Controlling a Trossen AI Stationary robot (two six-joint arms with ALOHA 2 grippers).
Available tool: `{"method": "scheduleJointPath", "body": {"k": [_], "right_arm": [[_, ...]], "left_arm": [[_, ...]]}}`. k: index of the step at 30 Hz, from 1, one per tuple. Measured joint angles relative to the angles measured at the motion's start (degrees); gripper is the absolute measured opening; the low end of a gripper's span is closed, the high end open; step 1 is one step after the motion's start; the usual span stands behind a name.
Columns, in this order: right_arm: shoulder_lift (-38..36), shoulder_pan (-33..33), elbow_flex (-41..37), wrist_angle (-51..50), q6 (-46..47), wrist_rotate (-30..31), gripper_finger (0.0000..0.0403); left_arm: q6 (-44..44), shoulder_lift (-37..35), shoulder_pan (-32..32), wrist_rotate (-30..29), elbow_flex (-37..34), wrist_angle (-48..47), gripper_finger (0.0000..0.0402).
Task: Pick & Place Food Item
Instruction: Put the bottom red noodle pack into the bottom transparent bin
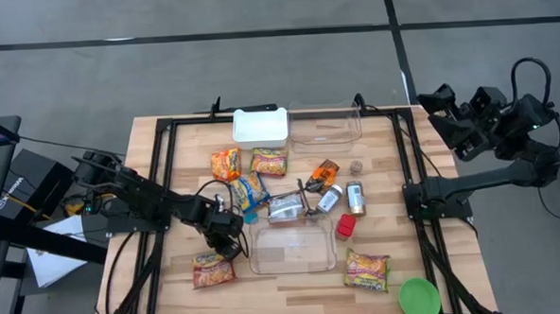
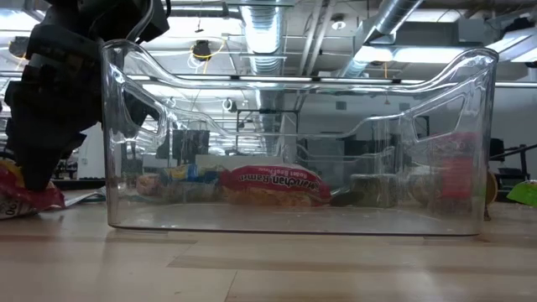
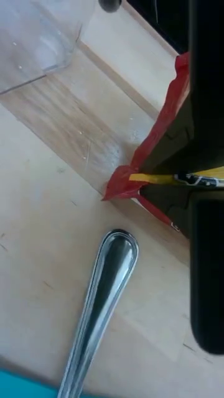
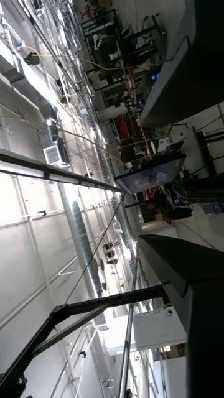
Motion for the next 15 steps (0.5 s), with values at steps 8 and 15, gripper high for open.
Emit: {"method": "scheduleJointPath", "body": {"k": [8,15], "right_arm": [[0.00,0.00,0.00,-0.02,0.04,0.01,0.0291],[0.00,0.00,0.00,-0.31,0.04,-0.01,0.0291]], "left_arm": [[-0.23,-4.53,0.01,0.00,0.00,-1.13,0.0013],[-1.41,-12.22,0.01,-0.42,0.00,-6.19,0.0010]]}}
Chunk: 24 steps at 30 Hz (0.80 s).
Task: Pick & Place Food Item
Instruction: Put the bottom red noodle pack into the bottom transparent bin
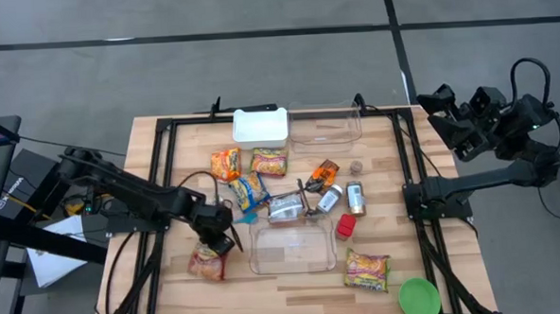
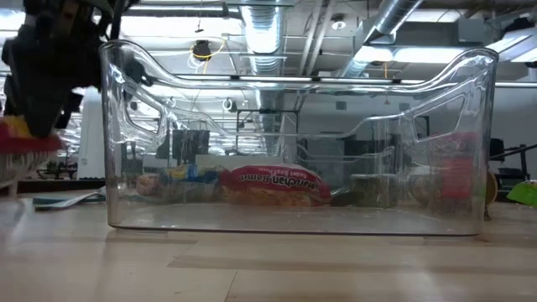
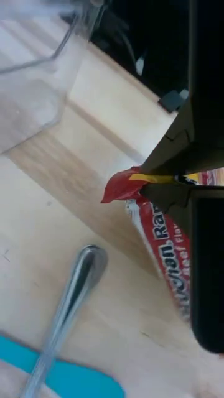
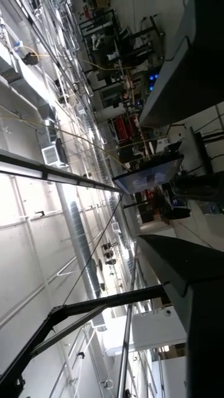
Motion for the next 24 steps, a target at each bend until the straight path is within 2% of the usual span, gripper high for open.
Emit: {"method": "scheduleJointPath", "body": {"k": [8,14,20,24], "right_arm": [[0.00,0.00,0.00,-0.15,0.00,0.00,0.0291],[0.00,0.00,0.00,-0.15,0.02,0.01,0.0291],[0.00,0.00,0.00,-0.46,0.02,0.02,0.0291],[0.00,0.00,0.00,-0.47,0.04,0.02,0.0291]], "left_arm": [[-3.12,-7.76,-0.02,-0.44,0.00,0.58,0.0008],[-6.72,-11.33,-0.02,-1.05,0.00,10.59,0.0007],[-8.63,-10.96,0.49,-8.16,2.68,23.50,0.0007],[-7.18,-10.97,2.08,-10.82,5.49,25.22,0.0007]]}}
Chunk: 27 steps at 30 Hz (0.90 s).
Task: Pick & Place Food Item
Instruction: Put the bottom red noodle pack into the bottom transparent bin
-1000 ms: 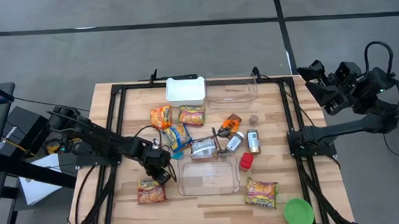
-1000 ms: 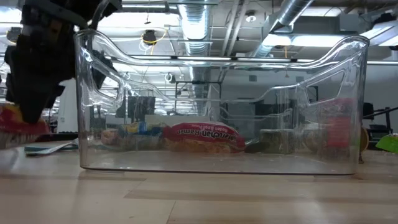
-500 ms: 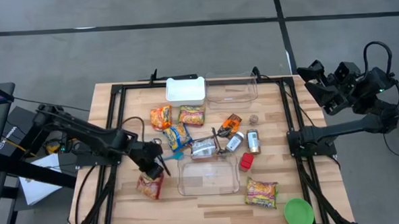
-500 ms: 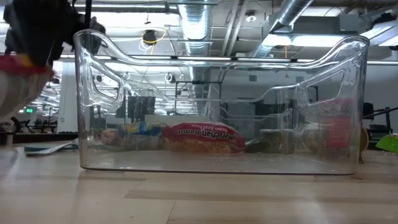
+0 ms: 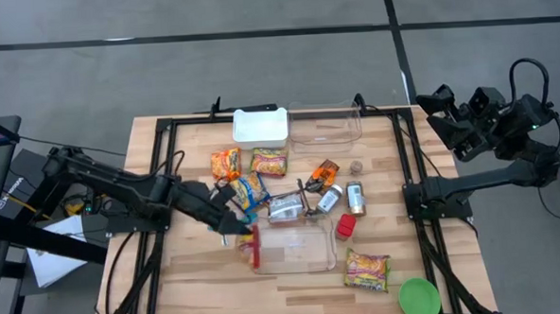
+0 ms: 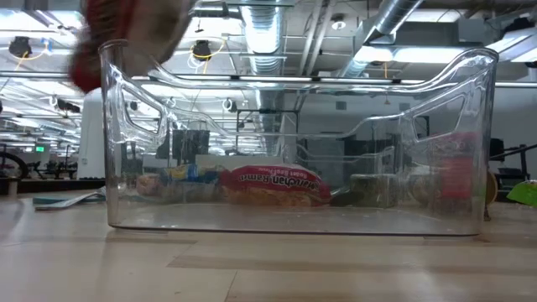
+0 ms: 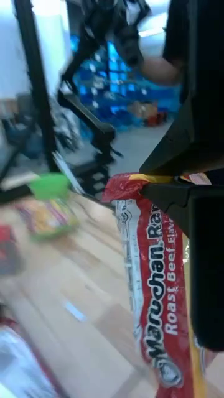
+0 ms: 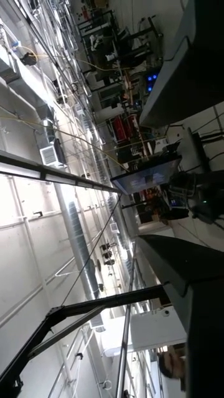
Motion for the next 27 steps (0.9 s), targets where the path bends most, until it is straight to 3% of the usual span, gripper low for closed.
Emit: {"method": "scheduleJointPath", "body": {"k": [6,13,20,27], "right_arm": [[0.00,0.00,0.00,-0.57,-0.02,0.00,0.0291],[0.00,0.00,-0.02,-1.54,-0.02,0.00,0.0291],[-0.68,0.00,0.00,-1.52,0.01,0.00,0.0291],[-1.68,0.00,-0.04,-1.80,0.10,0.00,0.0291]], "left_arm": [[1.09,2.14,3.23,-0.21,2.12,5.06,0.0007],[-0.15,12.46,5.43,5.44,2.70,15.83,0.0007],[0.85,19.85,6.92,9.18,5.14,12.24,0.0007],[-0.54,21.09,7.74,9.14,5.18,4.85,0.0008]]}}
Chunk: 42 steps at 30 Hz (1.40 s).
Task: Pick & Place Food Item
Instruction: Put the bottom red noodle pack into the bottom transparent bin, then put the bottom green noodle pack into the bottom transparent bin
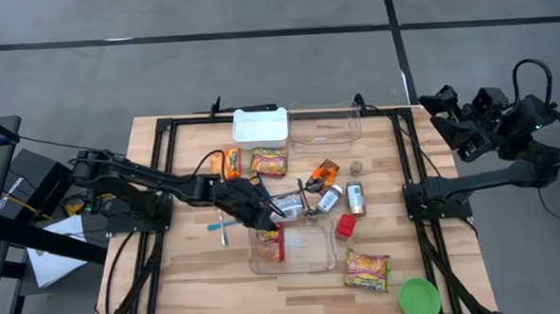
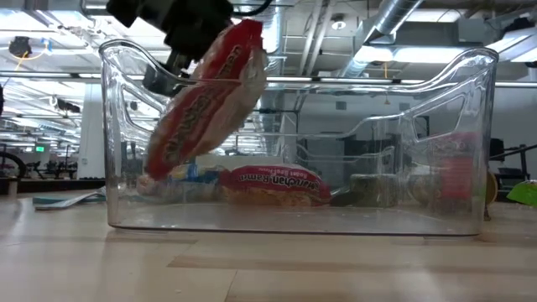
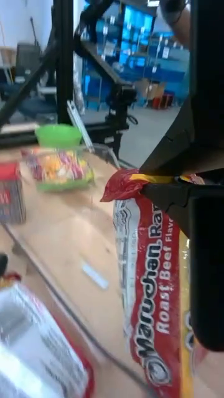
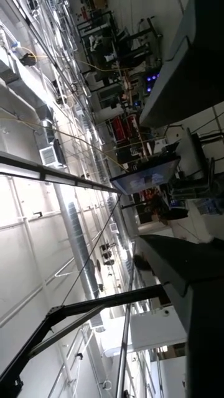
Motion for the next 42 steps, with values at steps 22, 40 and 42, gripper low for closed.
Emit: {"method": "scheduleJointPath", "body": {"k": [22,40,42], "right_arm": [[-0.64,0.00,0.01,-2.56,0.44,0.00,0.0291],[10.84,3.89,-0.01,-34.27,20.66,-24.12,0.0291],[13.13,6.99,-0.01,-38.24,23.11,-26.76,0.0291]], "left_arm": [[13.59,-6.90,3.65,-0.85,-0.02,4.93,0.0216],[51.78,-35.29,7.76,-18.68,0.04,27.79,0.0169],[52.66,-36.89,7.76,-20.41,0.03,24.85,0.0169]]}}
